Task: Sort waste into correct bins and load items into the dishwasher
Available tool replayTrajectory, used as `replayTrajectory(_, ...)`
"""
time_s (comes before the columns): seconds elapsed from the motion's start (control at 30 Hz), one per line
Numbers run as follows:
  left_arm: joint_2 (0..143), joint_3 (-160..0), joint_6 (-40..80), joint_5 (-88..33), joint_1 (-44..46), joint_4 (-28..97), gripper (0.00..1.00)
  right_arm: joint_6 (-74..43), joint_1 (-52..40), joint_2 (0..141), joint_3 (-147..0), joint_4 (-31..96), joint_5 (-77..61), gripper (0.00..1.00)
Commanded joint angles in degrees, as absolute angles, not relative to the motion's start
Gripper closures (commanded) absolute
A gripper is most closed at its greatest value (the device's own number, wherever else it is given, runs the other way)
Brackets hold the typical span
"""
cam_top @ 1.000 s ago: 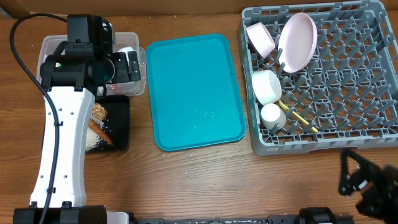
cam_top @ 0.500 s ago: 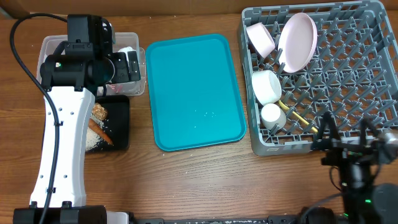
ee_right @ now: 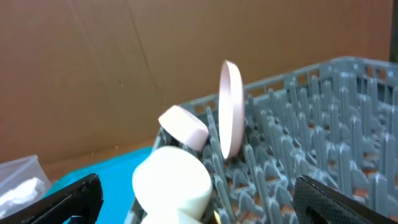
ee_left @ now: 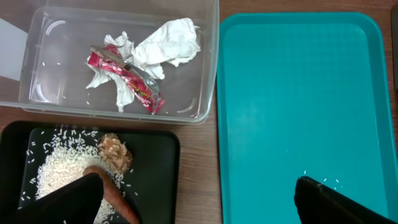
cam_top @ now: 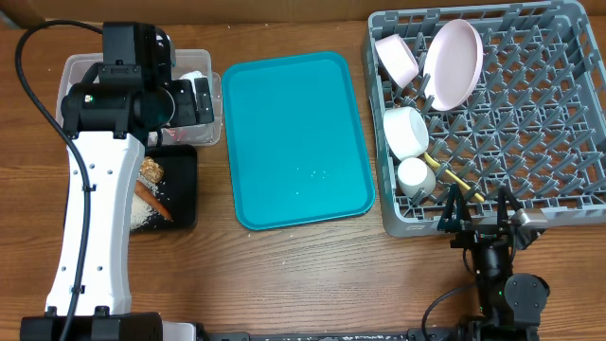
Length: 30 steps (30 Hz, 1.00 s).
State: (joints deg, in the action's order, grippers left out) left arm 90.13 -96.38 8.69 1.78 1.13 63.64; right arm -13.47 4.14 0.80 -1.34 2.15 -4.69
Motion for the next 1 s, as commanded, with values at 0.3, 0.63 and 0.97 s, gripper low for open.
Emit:
replayTrajectory(0.3,90.3,-97.6,9.2,1.9,1.2,63.7,0.00,-13.5,4.5,0.2,-0.4,4.2,-5.7,0.00)
replayTrajectory(0.63,90.3,-97.6,9.2,1.9,0.8,63.7,0.00,-13.5,4.5,0.2,-0.4,4.2,-5.7,0.00)
replayTrajectory(0.97,77.7,-92.3,8.9,2.3,2.7,62.8,0.00,-13.5,4.5,0.2,-0.4,4.2,-5.7,0.00)
